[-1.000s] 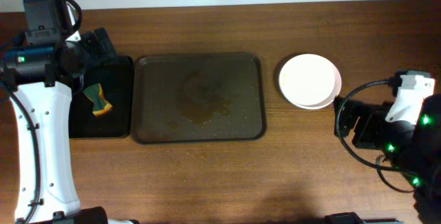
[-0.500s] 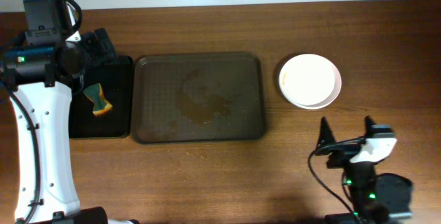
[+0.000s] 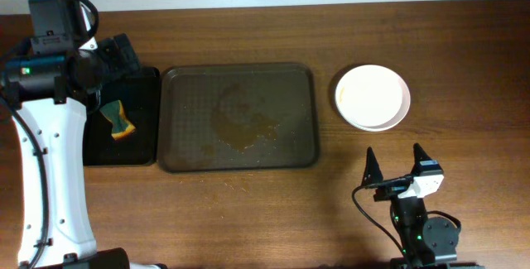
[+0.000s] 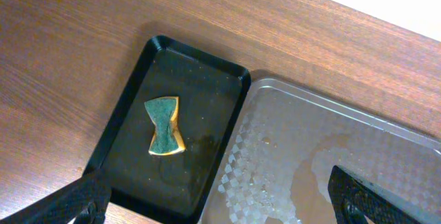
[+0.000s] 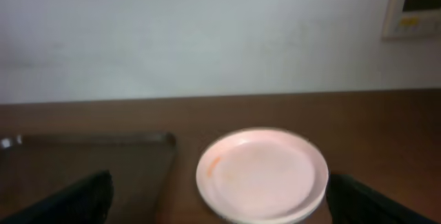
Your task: Clean dirty plates on tray and stack at the side
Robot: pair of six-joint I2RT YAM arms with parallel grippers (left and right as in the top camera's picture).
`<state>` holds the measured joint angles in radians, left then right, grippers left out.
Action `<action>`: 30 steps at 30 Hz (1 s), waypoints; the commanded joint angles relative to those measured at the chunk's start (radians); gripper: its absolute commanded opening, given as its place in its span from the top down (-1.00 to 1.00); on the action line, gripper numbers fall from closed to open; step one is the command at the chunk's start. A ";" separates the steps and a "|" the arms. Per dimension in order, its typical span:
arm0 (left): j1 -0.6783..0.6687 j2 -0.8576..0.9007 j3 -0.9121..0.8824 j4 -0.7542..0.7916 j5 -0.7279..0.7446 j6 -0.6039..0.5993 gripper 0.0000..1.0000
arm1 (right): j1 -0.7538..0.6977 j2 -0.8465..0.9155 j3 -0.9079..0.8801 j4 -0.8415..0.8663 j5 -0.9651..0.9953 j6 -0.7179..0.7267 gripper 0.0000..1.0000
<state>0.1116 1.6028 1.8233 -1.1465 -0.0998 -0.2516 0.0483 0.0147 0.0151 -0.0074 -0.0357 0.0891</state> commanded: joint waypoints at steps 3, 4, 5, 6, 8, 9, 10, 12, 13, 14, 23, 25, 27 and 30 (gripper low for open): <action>0.002 0.003 -0.001 0.002 0.010 -0.002 -0.98 | 0.006 0.001 -0.010 -0.067 -0.020 0.000 -0.97; 0.002 0.003 -0.001 0.002 0.010 -0.002 -0.98 | 0.006 0.002 -0.010 -0.067 -0.021 0.000 -0.97; 0.002 0.003 -0.001 0.002 0.010 -0.002 -0.98 | 0.006 0.003 -0.010 -0.067 -0.020 0.000 -0.97; 0.002 0.003 -0.001 0.002 0.010 -0.002 -0.98 | 0.006 0.003 -0.010 -0.067 -0.021 0.000 -0.97; 0.002 0.003 -0.001 0.002 0.010 -0.002 -0.98 | 0.006 0.003 -0.010 -0.067 -0.020 0.000 -0.97; 0.002 0.003 -0.001 0.002 0.010 -0.002 -0.98 | 0.006 0.003 -0.010 -0.067 -0.021 0.000 -0.96; 0.002 0.003 -0.001 0.002 0.010 -0.002 -0.98 | 0.006 0.003 -0.010 -0.067 -0.020 0.000 -0.97; 0.002 0.003 -0.001 0.002 0.010 -0.002 -0.98 | 0.006 0.003 -0.010 -0.067 -0.021 0.000 -0.97; 0.002 0.003 -0.001 0.002 0.010 -0.002 -0.98 | 0.006 0.003 -0.010 -0.067 -0.020 0.000 -0.97; 0.002 0.003 -0.001 0.002 0.010 -0.002 -0.98 | 0.006 0.003 -0.010 -0.067 -0.021 0.000 -0.97; 0.002 0.003 -0.001 0.002 0.010 -0.002 -0.98 | 0.006 0.003 -0.010 -0.067 -0.020 0.000 -0.97; 0.002 0.003 -0.001 -0.001 0.002 -0.002 -0.98 | 0.006 0.003 -0.010 -0.067 -0.021 0.000 -0.97; 0.005 0.001 -0.001 -0.013 -0.010 -0.002 -0.98 | 0.006 0.003 -0.010 -0.067 -0.021 0.000 -0.97; 0.012 -0.042 -0.011 -0.014 -0.027 -0.001 -0.98 | 0.006 0.003 -0.010 -0.067 -0.021 0.000 -0.97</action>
<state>0.1131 1.6024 1.8233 -1.1591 -0.1051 -0.2516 0.0486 0.0162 0.0128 -0.0731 -0.0437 0.0902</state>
